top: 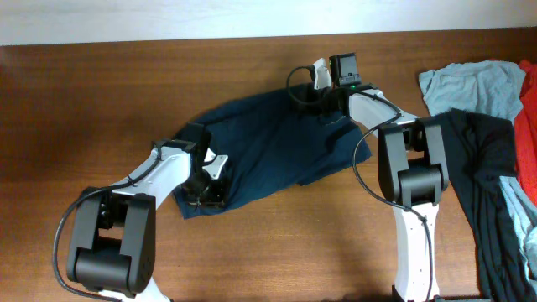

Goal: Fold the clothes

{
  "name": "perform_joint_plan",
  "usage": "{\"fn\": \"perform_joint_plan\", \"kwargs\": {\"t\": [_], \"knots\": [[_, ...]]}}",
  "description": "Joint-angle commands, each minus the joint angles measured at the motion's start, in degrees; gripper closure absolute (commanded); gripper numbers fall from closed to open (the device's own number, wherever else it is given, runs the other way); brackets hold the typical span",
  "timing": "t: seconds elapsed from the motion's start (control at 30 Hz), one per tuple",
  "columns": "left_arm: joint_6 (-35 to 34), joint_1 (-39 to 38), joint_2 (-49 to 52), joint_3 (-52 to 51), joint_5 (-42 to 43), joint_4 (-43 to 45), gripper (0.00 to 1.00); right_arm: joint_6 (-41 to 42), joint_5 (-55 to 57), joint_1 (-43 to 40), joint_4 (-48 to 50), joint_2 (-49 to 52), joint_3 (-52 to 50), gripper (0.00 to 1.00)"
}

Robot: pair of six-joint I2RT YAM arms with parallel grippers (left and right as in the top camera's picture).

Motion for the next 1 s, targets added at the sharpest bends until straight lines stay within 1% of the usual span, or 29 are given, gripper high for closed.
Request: {"fn": "perform_joint_plan", "kwargs": {"t": [0.0,0.17,0.3,0.43,0.47,0.5,0.53,0.57,0.6,0.73,0.8,0.87,0.9,0.97], "knots": [[-0.79,-0.07,3.82,-4.20,-6.99,-3.02,0.95,2.82,9.92,-6.67,-1.66,7.08,-2.05,0.95],[-0.79,0.00,3.82,-4.20,-6.95,-2.51,0.95,-0.24,3.82,-10.80,-2.12,6.93,-1.99,0.95],[-0.79,0.00,3.80,-3.69,-6.97,-1.90,0.95,-5.33,-1.64,-14.34,-4.02,4.94,-1.97,0.93],[-0.76,0.00,3.61,-1.33,-6.97,-1.95,0.95,-10.64,-9.11,-16.68,-7.08,0.04,-1.95,0.83],[-0.76,0.00,3.37,0.15,-6.95,-2.12,0.95,-12.41,-11.17,-17.07,-8.92,-2.27,-1.95,0.77],[-0.76,0.00,3.10,1.44,-6.95,-2.60,0.95,-13.20,-11.91,-17.16,-10.12,-3.58,-1.95,0.75],[-0.76,0.00,2.73,2.93,-6.95,-3.28,0.95,-14.25,-12.55,-17.20,-11.93,-5.62,-1.95,0.70],[-0.74,0.00,2.16,4.87,-6.97,-4.31,0.94,-15.23,-12.55,-17.18,-13.92,-7.61,-1.95,0.64],[-0.74,0.00,1.31,7.48,-6.99,-5.64,0.94,-16.31,-12.52,-17.14,-16.68,-10.14,-1.95,0.62],[-0.72,0.00,-2.29,14.47,-8.61,-7.82,0.93,-16.52,-12.28,-17.11,-24.65,-16.59,-1.95,0.60],[-0.72,0.00,-4.11,17.00,-10.16,-7.93,0.83,-16.81,-11.74,-16.76,-29.90,-18.78,-1.95,0.60],[-0.70,0.00,-5.38,18.75,-12.98,-6.97,0.76,-20.15,-10.38,-16.00,-35.78,-19.65,-1.95,0.61],[-0.50,0.00,-5.73,18.88,-15.50,-4.57,0.75,-22.71,-6.03,-14.78,-41.35,-19.71,-1.97,0.61],[0.02,0.00,-5.22,18.40,-17.57,-2.19,0.75,-24.63,0.11,-13.25,-45.35,-19.65,-2.12,0.61]]}}
